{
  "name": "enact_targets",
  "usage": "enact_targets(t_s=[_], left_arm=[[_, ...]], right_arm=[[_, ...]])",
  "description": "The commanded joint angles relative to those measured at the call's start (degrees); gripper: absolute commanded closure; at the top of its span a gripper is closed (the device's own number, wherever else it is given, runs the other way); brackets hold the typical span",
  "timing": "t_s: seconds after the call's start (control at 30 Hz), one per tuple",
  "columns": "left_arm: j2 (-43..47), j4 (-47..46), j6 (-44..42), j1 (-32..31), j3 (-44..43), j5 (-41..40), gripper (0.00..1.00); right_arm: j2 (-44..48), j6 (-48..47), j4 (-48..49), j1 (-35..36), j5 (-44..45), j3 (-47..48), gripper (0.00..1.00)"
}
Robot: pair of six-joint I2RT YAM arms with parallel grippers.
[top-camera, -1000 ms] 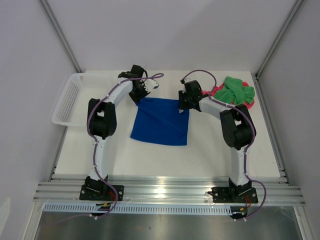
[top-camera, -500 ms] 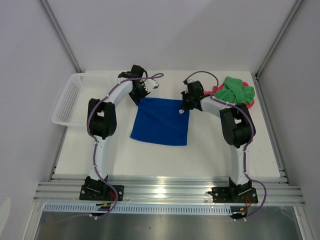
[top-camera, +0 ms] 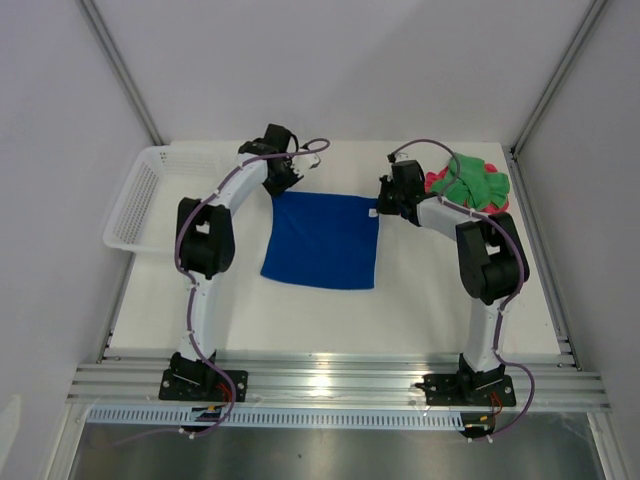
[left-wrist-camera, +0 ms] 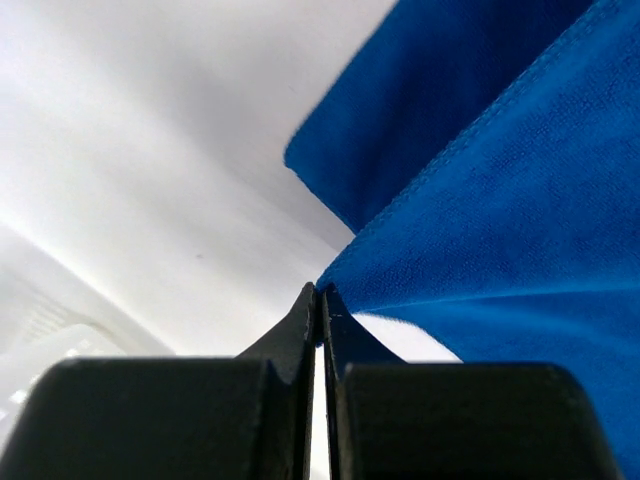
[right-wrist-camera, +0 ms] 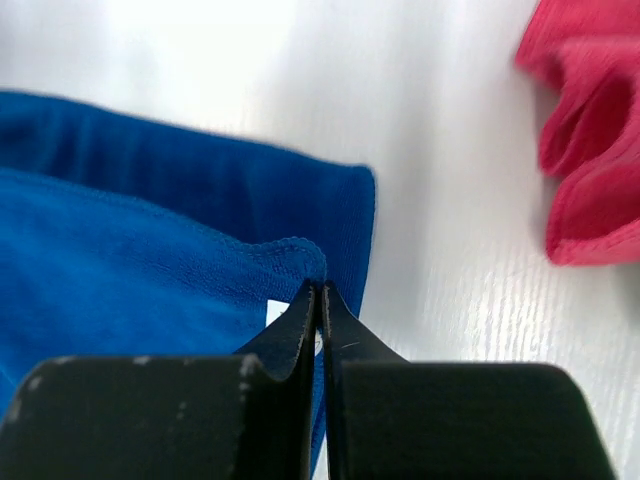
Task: Roll the towels
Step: Fold the towel
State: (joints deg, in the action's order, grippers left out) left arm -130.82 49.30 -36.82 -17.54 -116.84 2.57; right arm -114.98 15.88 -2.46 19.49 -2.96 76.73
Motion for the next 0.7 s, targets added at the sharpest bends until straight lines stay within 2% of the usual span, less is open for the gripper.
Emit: enact_targets(t_s=[0.0,0.27,0.67], left_arm=[[1.89,-2.28,0.96,-1.09,-2.78,-4.58,0.99],[0.84,-4.47,1.22,-2.41,-4.88,-8.10,0.99],[-3.73,-6.58,-0.01,-2.76,-5.95,-12.23,0.97]], right_arm=[[3.44,0.38,3.78,-0.59,2.96,-0.26,1.00],[2.48,1.17,3.78,-1.12,5.59,0.79,1.00],[-2.18,0.82,3.42,-2.26,3.66,3.60,1.00]])
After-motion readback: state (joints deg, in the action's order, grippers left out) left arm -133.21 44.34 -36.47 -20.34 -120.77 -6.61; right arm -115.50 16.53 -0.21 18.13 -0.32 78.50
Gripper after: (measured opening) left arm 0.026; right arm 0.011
